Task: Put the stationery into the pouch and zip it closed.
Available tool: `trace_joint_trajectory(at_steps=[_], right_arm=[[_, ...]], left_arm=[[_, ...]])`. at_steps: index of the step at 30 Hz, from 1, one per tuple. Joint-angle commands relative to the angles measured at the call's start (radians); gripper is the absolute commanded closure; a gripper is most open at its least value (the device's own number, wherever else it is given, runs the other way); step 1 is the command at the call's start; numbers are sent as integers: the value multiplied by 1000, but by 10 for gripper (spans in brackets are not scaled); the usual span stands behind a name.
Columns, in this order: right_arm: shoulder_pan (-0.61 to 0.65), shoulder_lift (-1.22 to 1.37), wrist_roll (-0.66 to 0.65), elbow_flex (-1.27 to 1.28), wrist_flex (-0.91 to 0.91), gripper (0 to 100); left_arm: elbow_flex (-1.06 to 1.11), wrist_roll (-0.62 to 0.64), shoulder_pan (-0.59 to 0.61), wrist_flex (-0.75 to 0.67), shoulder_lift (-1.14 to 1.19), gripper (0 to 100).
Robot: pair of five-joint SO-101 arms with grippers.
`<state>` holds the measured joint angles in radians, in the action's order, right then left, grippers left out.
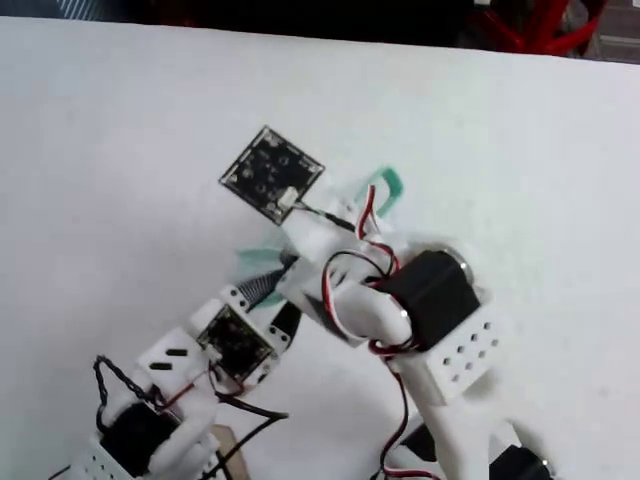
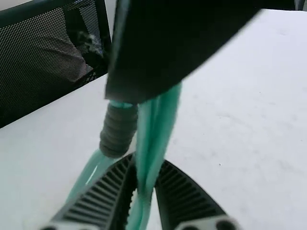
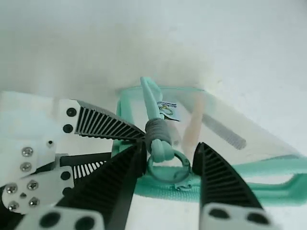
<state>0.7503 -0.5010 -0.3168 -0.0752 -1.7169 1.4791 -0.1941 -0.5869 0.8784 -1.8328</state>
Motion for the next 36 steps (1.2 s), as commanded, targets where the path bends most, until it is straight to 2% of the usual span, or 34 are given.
trace_joint_trajectory(at_steps=[1,6,9,14,19,22,27,30,33,36], right_arm=[[7,-8,-17,29,-5,833],[4,50,-100,89,-7,855],[4,74,-123,120,-7,981],[2,38,-141,98,-7,981],[2,-45,-132,-46,-5,981],[1,-62,-48,-137,-2,981],[-54,-62,83,-219,54,981],[-64,-62,124,-218,116,981],[-62,-61,144,-218,154,981],[-62,-61,146,-215,160,981]], left_arm=[[6,-6,-12,6,5,977],[6,-6,-12,6,5,977],[6,-8,-12,6,5,977],[5,-11,-10,6,5,977],[0,-12,-10,6,5,977],[-3,-12,-8,6,5,977],[-118,-5,59,14,5,975],[-190,-3,73,14,5,914],[-204,92,76,5,5,832],[-203,140,77,-43,5,819]])
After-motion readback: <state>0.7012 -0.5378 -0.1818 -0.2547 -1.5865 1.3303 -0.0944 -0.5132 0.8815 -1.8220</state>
